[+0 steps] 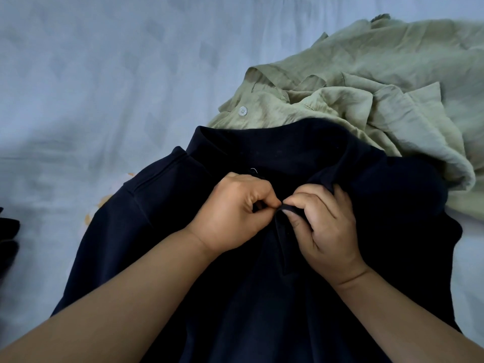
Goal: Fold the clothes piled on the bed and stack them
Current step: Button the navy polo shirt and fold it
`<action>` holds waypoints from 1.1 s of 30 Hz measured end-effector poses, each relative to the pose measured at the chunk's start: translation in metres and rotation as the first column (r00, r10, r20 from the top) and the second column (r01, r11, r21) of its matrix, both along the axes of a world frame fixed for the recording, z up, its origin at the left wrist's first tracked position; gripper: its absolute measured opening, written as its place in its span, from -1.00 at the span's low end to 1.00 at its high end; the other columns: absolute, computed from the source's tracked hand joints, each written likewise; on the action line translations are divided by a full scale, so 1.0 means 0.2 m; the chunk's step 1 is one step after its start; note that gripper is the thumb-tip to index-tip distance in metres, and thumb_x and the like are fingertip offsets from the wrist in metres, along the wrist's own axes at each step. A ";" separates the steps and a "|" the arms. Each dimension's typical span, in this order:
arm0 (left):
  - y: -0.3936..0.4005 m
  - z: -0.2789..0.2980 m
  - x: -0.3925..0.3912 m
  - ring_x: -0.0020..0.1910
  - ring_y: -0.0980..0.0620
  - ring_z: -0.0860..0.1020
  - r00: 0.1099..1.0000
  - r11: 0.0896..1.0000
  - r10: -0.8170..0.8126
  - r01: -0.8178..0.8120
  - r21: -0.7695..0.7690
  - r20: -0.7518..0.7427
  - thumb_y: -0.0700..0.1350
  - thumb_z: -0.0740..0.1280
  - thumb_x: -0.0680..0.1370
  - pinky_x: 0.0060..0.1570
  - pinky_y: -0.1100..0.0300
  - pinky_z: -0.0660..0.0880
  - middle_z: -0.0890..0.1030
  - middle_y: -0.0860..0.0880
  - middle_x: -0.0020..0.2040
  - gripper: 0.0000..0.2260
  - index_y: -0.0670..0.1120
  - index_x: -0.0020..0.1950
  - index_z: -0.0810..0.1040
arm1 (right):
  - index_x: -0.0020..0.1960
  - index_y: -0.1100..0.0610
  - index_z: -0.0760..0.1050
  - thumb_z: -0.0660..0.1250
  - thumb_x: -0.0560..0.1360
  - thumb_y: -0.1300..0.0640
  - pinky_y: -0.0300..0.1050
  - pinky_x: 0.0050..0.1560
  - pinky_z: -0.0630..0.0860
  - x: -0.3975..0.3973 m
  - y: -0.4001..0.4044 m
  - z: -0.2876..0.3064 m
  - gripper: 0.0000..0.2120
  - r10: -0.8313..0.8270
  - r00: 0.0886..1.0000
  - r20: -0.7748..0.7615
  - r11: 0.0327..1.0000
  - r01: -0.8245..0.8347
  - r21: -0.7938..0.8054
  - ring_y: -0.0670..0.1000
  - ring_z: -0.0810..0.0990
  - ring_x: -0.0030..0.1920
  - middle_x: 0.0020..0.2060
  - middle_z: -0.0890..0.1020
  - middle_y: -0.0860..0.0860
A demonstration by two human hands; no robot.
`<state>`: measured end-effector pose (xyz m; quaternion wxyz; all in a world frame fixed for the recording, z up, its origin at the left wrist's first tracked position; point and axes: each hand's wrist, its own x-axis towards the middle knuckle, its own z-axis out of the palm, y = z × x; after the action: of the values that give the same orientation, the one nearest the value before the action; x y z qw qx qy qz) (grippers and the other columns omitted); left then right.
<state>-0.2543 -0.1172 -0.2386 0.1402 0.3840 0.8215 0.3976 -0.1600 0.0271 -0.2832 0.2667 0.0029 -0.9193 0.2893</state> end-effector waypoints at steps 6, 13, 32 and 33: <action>0.01 -0.02 0.02 -0.26 0.15 0.59 0.999 0.998 0.044 -0.044 0.035 -0.002 -0.07 0.32 0.41 0.00 0.30 0.41 0.65 0.05 -0.29 -0.85 -0.10 -0.26 0.63 | -0.07 0.27 0.61 0.27 0.52 0.21 -0.06 -0.01 0.38 0.00 0.01 -0.01 -0.83 0.009 1.000 -0.011 0.998 -0.009 -0.056 0.17 0.58 -0.21 -0.15 0.62 0.10; 0.01 -0.04 0.02 -0.22 0.17 0.58 0.995 0.998 0.037 -0.033 0.050 -0.088 -0.11 0.31 0.41 0.01 0.30 0.39 0.66 0.07 -0.24 -0.87 -0.10 -0.26 0.63 | -0.14 0.27 0.62 0.33 0.49 0.21 -0.06 -0.05 0.41 -0.01 0.02 -0.01 -0.86 0.038 0.999 -0.024 0.992 -0.040 -0.122 0.13 0.57 -0.25 -0.21 0.62 0.06; 0.03 -0.06 0.06 -0.20 0.18 0.57 0.982 0.994 0.086 -0.073 0.083 -0.165 -0.16 0.33 0.41 -0.02 0.16 0.43 0.66 0.08 -0.21 -0.90 -0.14 -0.27 0.62 | -0.16 0.29 0.64 0.42 0.43 0.29 -0.16 -0.02 0.45 -0.01 0.03 0.00 -0.95 0.038 0.997 -0.069 0.972 -0.053 -0.230 -0.02 0.59 -0.20 -0.22 0.65 0.07; 0.03 -0.05 0.05 -0.19 0.19 0.58 0.987 0.994 0.082 -0.071 0.079 -0.137 -0.15 0.33 0.41 -0.01 0.19 0.42 0.65 0.09 -0.21 -0.90 -0.13 -0.26 0.62 | -0.17 0.28 0.63 0.42 0.44 0.28 -0.15 -0.02 0.45 -0.01 0.03 0.00 -0.94 0.042 0.997 -0.068 0.971 -0.057 -0.233 -0.01 0.59 -0.22 -0.23 0.64 0.07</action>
<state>-0.2433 -0.1113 -0.2493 0.0526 0.3841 0.8282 0.4047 -0.1616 0.0334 -0.2824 0.2866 0.0033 -0.8695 0.4023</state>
